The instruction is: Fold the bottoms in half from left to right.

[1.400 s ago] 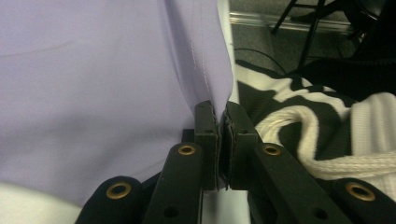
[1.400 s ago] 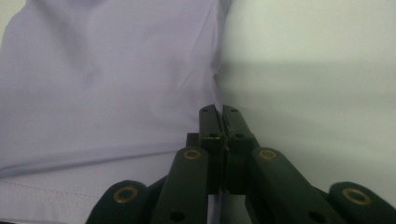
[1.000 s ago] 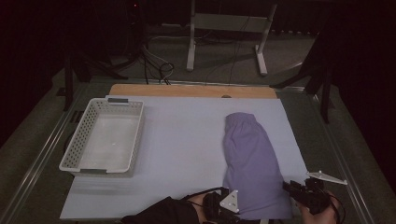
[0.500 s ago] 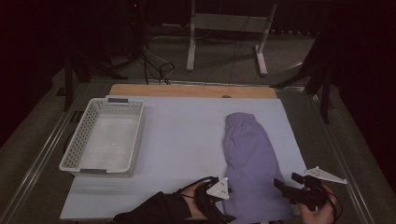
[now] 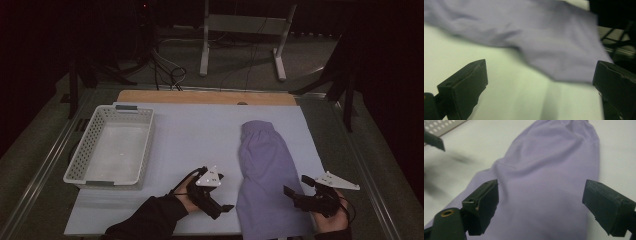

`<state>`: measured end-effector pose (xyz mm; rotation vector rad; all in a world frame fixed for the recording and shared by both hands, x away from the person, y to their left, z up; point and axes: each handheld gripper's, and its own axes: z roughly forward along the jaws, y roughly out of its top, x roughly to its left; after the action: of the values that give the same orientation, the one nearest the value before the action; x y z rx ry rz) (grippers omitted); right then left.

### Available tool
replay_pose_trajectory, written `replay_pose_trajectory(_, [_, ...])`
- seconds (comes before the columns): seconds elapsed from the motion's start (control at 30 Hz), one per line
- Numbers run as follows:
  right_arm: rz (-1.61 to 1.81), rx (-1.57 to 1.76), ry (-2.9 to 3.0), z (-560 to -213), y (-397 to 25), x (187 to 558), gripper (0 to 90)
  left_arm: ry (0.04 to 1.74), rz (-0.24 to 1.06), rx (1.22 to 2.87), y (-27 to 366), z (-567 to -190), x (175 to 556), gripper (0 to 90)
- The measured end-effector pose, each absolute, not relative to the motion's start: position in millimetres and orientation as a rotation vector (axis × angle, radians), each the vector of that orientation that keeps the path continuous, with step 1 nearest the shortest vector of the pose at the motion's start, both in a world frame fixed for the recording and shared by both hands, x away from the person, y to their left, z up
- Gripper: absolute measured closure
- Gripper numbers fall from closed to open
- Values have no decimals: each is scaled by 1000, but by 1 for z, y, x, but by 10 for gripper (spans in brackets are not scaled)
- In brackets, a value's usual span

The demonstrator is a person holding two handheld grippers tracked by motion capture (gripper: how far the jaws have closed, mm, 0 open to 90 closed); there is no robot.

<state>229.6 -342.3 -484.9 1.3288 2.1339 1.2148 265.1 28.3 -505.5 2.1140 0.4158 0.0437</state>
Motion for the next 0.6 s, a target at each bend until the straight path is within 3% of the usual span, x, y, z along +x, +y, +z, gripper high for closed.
replay_pose_trajectory(0.6, [1236,1148,2104,-459,-324,276,134,704,188,2035,83,-518,281,8])
